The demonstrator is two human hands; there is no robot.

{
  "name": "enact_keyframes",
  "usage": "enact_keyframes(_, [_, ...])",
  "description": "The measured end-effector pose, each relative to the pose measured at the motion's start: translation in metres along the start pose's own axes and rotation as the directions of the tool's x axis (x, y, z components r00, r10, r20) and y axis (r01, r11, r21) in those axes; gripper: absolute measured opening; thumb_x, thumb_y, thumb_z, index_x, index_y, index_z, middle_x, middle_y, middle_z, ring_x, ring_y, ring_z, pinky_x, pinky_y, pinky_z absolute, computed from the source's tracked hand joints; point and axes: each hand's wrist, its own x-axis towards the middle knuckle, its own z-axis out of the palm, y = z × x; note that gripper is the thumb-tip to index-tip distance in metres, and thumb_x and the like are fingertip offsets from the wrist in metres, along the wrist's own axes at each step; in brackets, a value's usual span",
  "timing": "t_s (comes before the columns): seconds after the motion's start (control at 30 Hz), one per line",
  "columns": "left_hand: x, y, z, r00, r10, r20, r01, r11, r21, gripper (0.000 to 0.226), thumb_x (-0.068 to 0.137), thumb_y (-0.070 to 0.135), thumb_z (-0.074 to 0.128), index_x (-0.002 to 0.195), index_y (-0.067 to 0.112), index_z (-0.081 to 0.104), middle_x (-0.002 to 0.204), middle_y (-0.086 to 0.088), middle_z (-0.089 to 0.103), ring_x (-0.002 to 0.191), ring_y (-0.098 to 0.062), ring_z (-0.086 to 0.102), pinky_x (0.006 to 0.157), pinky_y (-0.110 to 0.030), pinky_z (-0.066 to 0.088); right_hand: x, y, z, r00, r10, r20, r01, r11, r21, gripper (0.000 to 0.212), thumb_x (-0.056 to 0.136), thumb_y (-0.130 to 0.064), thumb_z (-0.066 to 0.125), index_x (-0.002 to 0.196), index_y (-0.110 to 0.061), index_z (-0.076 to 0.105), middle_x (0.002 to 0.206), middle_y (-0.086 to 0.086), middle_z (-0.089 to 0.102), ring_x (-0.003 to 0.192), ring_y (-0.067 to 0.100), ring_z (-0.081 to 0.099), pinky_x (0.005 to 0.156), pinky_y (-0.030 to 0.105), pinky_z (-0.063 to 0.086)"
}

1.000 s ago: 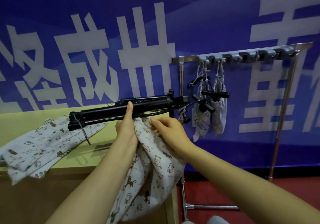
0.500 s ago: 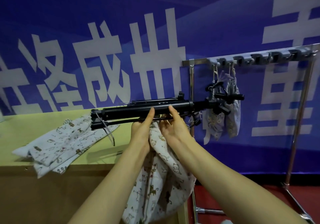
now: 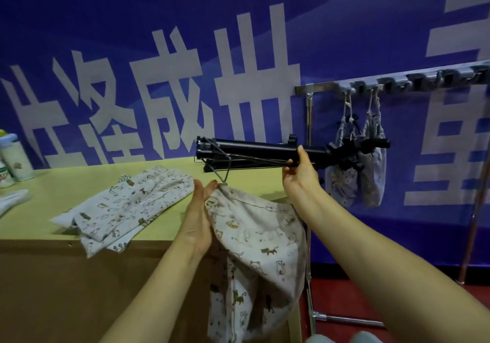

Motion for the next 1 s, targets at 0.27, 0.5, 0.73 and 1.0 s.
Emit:
enact_keyframes(0.27, [0.021,0.011,-0.001,0.949,0.206,-0.24,-0.193,0.978,0.076,0.016,0.083,0.031,0.064,0.089,0.016,0.062,0.081,-0.004,0.067,0.073,-0.019,0.064,0.066,-0.03,0.054,-0.008,0.01,-0.008,0.998,0.034,0.055,-0.023,0.983,-0.183,0.025,0.084,-0.023,0.071,0.102,-0.011,0.058,0.078,0.0,0.06,0.06,0.01,0.058,0.041,0.019,0.045])
enact_keyframes(0.5, [0.013,0.009,0.013,0.96,0.226,-0.165,-0.194,0.962,0.19,0.013,0.085,0.028,0.062,0.087,0.015,0.063,0.079,-0.003,0.067,0.073,-0.017,0.064,0.063,-0.023,0.056,-0.03,0.023,0.006,0.946,0.231,0.227,-0.206,0.97,-0.129,0.016,0.084,-0.016,0.07,0.094,-0.007,0.061,0.092,0.012,0.067,0.084,0.023,0.065,0.07,0.031,0.059])
enact_keyframes(0.73, [-0.003,0.03,-0.006,0.989,0.15,-0.009,-0.123,0.838,0.532,0.074,0.069,0.078,0.043,0.115,0.024,0.066,0.122,-0.005,0.065,0.118,-0.024,0.056,0.106,-0.045,0.038,-0.036,-0.002,0.005,0.941,0.099,0.325,-0.025,0.974,-0.226,0.006,0.087,-0.014,0.066,0.084,-0.011,0.062,0.084,0.007,0.068,0.088,0.022,0.066,0.082,0.035,0.056])
enact_keyframes(1.0, [-0.016,0.039,-0.001,0.971,0.214,0.108,-0.19,0.41,0.892,0.032,0.098,0.038,0.038,0.113,0.022,0.062,0.114,0.001,0.06,0.107,-0.013,0.052,0.095,-0.029,0.038,-0.059,0.005,-0.006,0.861,-0.017,0.509,0.329,0.782,-0.53,0.019,0.086,-0.015,0.068,0.102,-0.012,0.059,0.104,0.011,0.068,0.099,0.022,0.066,0.087,0.038,0.055])
